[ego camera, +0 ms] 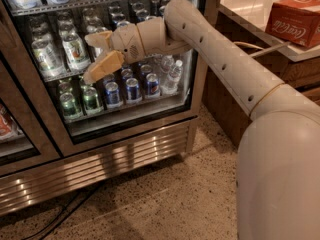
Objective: Open right fridge door
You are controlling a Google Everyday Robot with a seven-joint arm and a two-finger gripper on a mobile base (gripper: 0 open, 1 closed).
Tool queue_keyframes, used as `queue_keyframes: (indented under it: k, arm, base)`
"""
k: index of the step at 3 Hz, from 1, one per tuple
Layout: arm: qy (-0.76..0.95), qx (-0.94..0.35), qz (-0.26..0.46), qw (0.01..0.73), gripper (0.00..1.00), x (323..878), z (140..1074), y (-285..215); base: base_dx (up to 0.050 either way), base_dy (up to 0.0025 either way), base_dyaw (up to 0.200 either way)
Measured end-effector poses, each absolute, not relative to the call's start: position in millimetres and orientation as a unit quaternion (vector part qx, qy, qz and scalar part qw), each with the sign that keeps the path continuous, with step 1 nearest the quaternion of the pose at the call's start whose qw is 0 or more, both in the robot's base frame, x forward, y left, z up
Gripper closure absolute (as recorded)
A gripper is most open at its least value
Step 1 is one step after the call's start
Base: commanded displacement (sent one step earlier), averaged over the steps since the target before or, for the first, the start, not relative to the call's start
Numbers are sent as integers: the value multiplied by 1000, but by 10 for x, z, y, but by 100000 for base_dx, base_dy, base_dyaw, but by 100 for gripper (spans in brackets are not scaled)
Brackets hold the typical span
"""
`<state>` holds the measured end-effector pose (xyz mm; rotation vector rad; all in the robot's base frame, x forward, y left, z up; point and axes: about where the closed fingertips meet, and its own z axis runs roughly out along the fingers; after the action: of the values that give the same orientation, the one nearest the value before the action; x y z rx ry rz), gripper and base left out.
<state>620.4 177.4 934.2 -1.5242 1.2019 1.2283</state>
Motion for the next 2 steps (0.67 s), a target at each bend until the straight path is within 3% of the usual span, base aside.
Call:
queue_keyframes:
  k: [2]
  arm:
    - [476, -583, 521, 404, 0, 6152, 9063, 1823]
  base:
    - [0, 0, 0]
